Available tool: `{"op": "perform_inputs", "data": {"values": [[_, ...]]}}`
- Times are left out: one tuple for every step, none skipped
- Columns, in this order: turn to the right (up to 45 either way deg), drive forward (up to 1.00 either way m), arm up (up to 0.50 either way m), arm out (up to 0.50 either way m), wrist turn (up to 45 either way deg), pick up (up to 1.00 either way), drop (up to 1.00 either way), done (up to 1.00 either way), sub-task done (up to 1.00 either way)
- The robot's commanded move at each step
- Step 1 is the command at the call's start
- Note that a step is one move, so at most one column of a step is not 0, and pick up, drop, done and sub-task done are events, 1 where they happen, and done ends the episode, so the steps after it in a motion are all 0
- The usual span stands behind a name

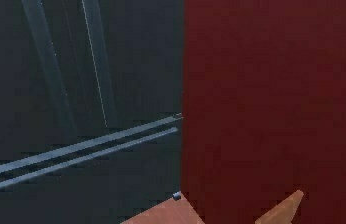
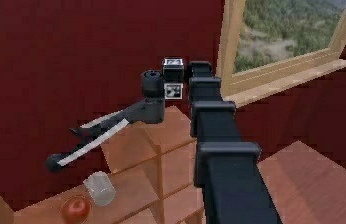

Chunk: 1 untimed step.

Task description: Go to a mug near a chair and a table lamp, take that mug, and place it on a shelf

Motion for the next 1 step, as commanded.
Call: {"op": "perform_inputs", "data": {"values": [[0.0, 0.0, 0.0, 0.0, 0.0, 0.0, 0.0, 1.0, 0.0]]}}
